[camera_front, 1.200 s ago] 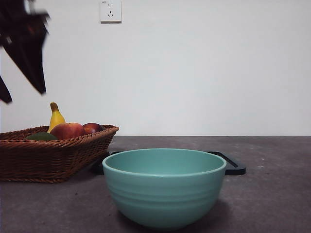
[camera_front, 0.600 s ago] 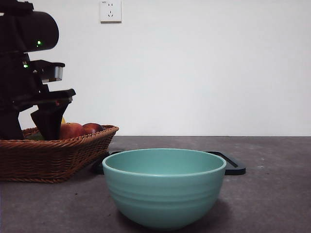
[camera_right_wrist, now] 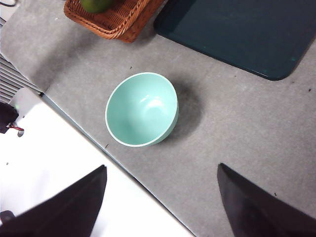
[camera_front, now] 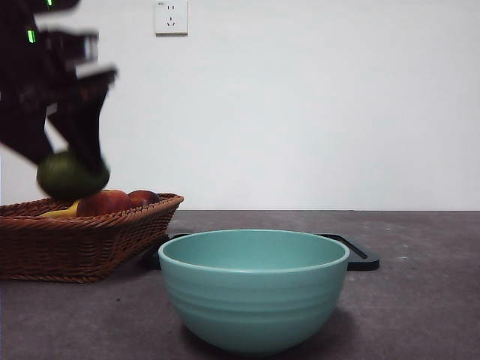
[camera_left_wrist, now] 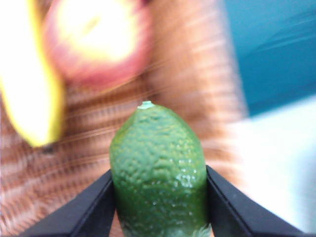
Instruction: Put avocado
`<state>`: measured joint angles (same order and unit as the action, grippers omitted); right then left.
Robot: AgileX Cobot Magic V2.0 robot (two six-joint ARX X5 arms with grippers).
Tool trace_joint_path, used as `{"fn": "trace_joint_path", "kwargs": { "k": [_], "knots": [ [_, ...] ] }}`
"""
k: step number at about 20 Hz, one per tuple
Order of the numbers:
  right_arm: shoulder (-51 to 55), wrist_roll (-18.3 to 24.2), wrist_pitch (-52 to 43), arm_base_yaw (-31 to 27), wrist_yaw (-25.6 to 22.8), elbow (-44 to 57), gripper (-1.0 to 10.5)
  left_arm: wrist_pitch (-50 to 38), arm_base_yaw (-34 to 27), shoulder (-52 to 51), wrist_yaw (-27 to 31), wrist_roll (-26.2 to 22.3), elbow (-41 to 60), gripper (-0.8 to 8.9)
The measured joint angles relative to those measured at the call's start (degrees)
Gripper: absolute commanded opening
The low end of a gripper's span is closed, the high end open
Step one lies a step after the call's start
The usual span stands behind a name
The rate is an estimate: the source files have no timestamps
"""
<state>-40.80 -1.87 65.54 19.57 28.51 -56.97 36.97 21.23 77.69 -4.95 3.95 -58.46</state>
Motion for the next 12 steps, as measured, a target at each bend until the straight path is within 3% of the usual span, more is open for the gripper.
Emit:
{"fn": "trace_joint_path", "kwargs": {
  "k": [5, 8, 12],
  "knots": [
    [0.0, 0.0, -0.7, 0.0, 0.0, 0.0, 3.6, 2.3, 15.0, -10.1, -1.8, 1.1, -0.2, 1.77],
    [-0.3, 0.0, -0.7, 0.0, 0.0, 0.0, 3.6, 0.9, 24.4, -6.1, -2.4, 1.5, -0.2, 1.76],
    [-0.3, 0.0, -0.7, 0.0, 0.0, 0.0, 3.6, -3.0, 29.8, 1.4, -2.4, 1.5, -0.2, 1.76]
  ]
}}
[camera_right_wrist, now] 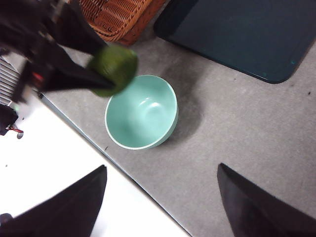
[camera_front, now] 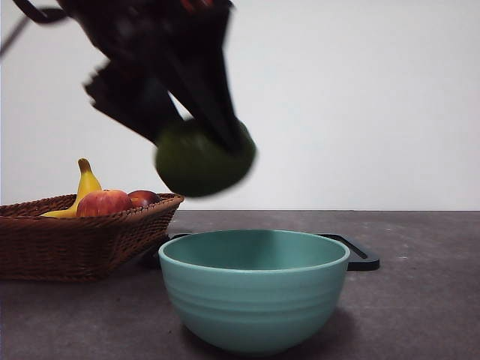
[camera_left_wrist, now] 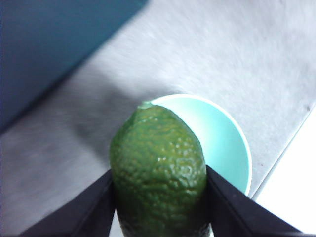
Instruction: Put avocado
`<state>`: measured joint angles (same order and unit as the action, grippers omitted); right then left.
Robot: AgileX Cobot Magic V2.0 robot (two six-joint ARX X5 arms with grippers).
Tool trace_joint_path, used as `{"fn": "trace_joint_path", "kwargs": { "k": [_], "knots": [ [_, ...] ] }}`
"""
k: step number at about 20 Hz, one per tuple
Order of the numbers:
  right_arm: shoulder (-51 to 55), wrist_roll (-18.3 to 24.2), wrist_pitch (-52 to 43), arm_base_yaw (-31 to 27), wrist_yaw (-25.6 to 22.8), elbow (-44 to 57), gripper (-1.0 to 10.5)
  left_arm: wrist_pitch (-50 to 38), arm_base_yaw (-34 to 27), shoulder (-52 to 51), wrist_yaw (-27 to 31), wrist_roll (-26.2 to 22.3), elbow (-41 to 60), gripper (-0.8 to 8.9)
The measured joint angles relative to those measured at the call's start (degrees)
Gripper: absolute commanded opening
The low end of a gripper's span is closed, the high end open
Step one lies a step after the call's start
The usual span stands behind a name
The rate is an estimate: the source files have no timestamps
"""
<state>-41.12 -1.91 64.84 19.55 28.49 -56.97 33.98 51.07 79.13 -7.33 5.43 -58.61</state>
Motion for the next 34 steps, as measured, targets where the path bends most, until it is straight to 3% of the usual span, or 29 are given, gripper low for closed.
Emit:
{"fn": "trace_joint_path", "kwargs": {
  "k": [7, 14, 16, 18, 22, 34],
  "knots": [
    [0.0, 0.0, 0.0, 0.0, 0.0, 0.0, 3.6, -4.4, 2.1, 11.4, 0.0, 0.0, 0.0, 1.76],
    [0.0, 0.0, 0.0, 0.0, 0.0, 0.0, 3.6, -6.2, 2.4, 14.1, 0.0, 0.0, 0.0, 1.87],
    [0.0, 0.0, 0.0, 0.0, 0.0, 0.0, 3.6, -6.1, 2.4, 14.8, 0.0, 0.0, 0.0, 2.16],
    [0.0, 0.0, 0.0, 0.0, 0.0, 0.0, 3.6, -6.0, 2.6, 14.9, 0.0, 0.0, 0.0, 3.06],
    [0.0, 0.0, 0.0, 0.0, 0.0, 0.0, 3.6, -6.1, 3.3, 14.9, 0.0, 0.0, 0.0, 3.21],
    [0.0, 0.0, 0.0, 0.0, 0.0, 0.0, 3.6, 3.5, 2.1, 11.6, 0.0, 0.0, -12.0, 3.17]
  ]
}}
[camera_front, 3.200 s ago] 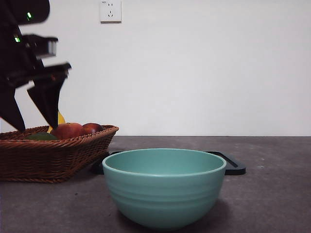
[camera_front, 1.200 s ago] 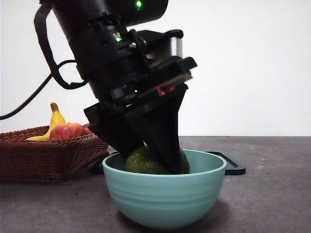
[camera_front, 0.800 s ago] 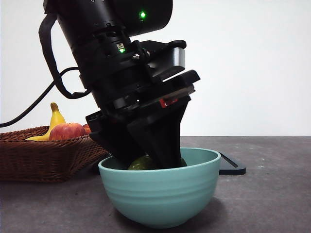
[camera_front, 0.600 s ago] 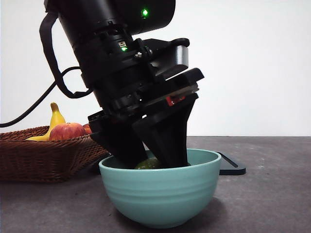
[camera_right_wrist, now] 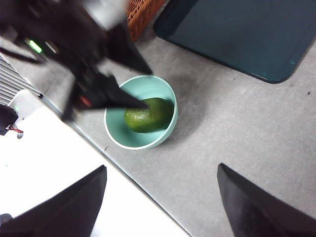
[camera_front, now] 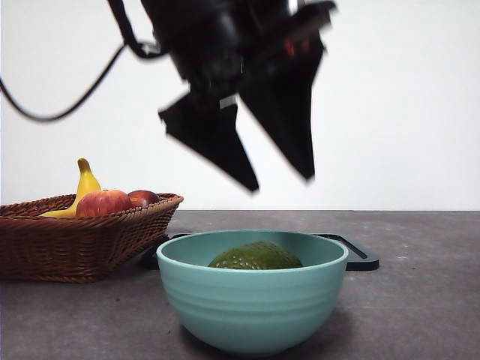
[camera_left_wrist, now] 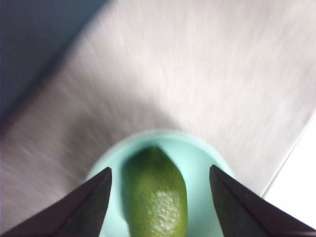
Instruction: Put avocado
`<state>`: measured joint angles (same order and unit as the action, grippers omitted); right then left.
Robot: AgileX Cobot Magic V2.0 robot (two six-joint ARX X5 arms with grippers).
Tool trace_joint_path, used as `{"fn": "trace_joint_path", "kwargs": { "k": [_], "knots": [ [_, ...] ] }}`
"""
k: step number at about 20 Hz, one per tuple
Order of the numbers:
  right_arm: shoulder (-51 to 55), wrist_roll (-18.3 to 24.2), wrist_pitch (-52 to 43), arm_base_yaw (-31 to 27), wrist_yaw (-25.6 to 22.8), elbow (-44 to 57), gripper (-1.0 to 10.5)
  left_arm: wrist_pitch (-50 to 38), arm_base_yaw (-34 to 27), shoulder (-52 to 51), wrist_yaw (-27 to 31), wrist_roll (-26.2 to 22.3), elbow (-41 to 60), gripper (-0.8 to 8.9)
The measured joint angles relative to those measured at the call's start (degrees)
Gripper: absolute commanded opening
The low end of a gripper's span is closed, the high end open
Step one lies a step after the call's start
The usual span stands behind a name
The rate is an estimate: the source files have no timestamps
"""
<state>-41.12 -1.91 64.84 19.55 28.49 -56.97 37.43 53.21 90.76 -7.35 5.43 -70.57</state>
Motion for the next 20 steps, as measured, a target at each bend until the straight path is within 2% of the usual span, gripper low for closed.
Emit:
{"fn": "trace_joint_path", "kwargs": {
  "k": [2, 9, 13, 16, 20],
  "knots": [
    [0.0, 0.0, -0.3, 0.0, 0.0, 0.0, 3.6, -0.1, -2.3, -4.5, 0.0, 0.0, -0.5, 3.17],
    [-0.7, 0.0, -1.3, 0.0, 0.0, 0.0, 3.6, 1.9, -16.7, -19.9, 0.0, 1.4, -0.5, 3.11],
    [-3.3, 0.0, -2.3, 0.0, 0.0, 0.0, 3.6, 5.2, -21.7, -26.6, -0.1, 1.5, 2.7, 3.11],
    [-6.0, 0.0, -3.5, 0.0, 0.0, 0.0, 3.6, 5.9, -22.4, -32.3, -4.5, 1.6, 10.5, 3.11],
    [-10.1, 0.0, -5.8, 0.8, 0.0, 0.0, 3.6, 9.3, -22.3, -39.8, -14.6, 2.1, 17.8, 3.11]
  ]
}}
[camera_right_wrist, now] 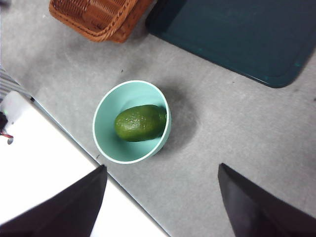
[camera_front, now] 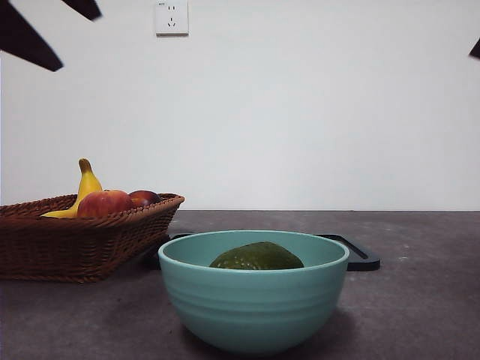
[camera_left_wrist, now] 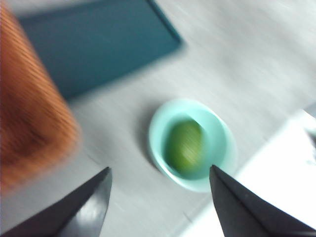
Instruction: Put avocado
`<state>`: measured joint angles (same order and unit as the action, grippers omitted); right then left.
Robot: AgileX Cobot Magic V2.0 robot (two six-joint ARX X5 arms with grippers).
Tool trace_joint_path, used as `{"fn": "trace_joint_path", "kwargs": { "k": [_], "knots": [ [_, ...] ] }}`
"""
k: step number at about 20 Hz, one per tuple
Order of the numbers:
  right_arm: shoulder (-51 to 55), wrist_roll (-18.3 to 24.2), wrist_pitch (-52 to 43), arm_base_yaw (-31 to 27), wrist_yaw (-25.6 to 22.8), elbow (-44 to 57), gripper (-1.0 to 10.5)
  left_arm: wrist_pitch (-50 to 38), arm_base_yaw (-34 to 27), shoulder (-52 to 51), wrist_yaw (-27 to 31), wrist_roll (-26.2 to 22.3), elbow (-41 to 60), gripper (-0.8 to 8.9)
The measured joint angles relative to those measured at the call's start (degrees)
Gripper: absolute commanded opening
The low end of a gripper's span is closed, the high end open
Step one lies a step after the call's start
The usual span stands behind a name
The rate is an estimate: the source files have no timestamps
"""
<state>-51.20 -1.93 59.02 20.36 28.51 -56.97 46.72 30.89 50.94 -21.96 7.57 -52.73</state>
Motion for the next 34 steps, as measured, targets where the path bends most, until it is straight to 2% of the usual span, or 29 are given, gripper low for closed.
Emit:
{"fn": "trace_joint_path", "kwargs": {
  "k": [5, 10, 14, 17, 23, 26, 31, 34],
  "knots": [
    [-7.1, 0.0, -3.8, 3.8, 0.0, 0.0, 3.6, 6.1, 0.0, -3.3, -5.1, -1.1, 0.6, 3.11],
    [-15.3, 0.0, -9.1, 9.2, -0.2, 0.0, 3.6, 6.3, 0.0, -3.8, -5.3, -1.3, 0.6, 3.11],
    [-21.9, 0.0, -14.9, 13.4, -5.4, 0.0, 3.6, 6.3, 0.0, -3.8, -5.3, -1.3, 0.6, 3.11],
    [-27.3, 0.0, -18.0, 16.2, -7.7, 0.0, 3.6, 6.3, 0.0, -3.8, -5.3, -1.4, 0.6, 3.11],
    [-34.6, 0.0, -21.9, 19.8, -15.5, 0.0, 3.5, 6.3, 0.0, -3.8, -5.3, -1.7, 0.6, 3.11],
    [-36.7, 0.0, -24.1, 20.5, -18.1, 0.0, 2.6, 6.3, 0.0, -3.8, -5.3, -1.7, 0.6, 3.11],
    [-39.0, 0.0, -25.9, 20.9, -18.1, 0.0, 2.3, 6.3, 0.0, -3.8, -5.3, -1.7, 0.6, 3.11],
    [-39.1, 0.0, -26.1, 20.9, -18.0, 0.0, 1.0, 6.3, 0.0, -3.8, -5.3, -1.7, 0.6, 3.11]
  ]
}}
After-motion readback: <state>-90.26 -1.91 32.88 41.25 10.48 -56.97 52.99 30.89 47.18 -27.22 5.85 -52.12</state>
